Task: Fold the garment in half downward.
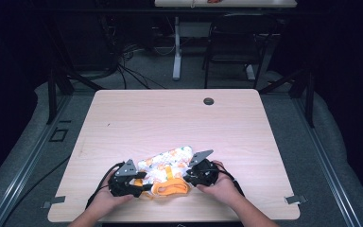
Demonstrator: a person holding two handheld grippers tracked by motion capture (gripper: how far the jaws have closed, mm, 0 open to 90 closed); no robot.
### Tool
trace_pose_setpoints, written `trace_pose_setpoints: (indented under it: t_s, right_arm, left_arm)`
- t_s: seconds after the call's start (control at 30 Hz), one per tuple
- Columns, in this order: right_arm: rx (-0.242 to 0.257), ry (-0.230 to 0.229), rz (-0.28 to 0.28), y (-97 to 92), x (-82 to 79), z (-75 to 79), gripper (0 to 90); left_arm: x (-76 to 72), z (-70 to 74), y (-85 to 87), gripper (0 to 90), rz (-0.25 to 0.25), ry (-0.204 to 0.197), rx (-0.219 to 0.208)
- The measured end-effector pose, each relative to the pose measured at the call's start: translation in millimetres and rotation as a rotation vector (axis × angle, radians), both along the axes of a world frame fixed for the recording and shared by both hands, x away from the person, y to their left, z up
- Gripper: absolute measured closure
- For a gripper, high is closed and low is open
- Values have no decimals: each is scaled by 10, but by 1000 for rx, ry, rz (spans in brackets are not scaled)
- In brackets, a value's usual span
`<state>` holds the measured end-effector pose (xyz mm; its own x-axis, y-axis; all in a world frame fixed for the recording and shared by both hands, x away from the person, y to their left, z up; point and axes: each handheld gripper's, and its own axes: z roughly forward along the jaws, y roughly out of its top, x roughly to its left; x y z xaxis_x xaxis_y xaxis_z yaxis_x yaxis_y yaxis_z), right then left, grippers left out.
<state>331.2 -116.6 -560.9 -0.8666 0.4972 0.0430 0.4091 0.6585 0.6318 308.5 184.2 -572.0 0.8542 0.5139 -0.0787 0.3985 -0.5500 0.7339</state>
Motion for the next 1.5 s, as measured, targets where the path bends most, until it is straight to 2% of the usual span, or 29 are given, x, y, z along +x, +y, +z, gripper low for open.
trace_pose_setpoints:
  t_s: [0.3, 0.5, 0.83, 1.07, 1.2, 1.5]
  right_arm:
    - [29, 0, -25, -27, -31, -26, 690]
    - [40, -1, -46, -29, -11, -33, 688]
    - [41, -6, -80, -54, 57, -32, 681]
    - [33, -2, -110, -57, 148, -21, 678]
    - [49, 9, -132, -64, 196, -29, 678]
    - [90, 14, -169, -99, 240, -51, 669]
  left_arm:
    - [79, -17, -14, 461, 12, -5, 2]
    - [166, -21, -23, 464, 42, -15, -6]
    - [323, -30, -74, 477, 86, -23, -22]
    - [436, -48, -99, 486, 129, -21, -50]
    - [496, -29, -117, 490, 138, -39, -20]
    - [582, -48, -141, 498, 167, -44, -39]
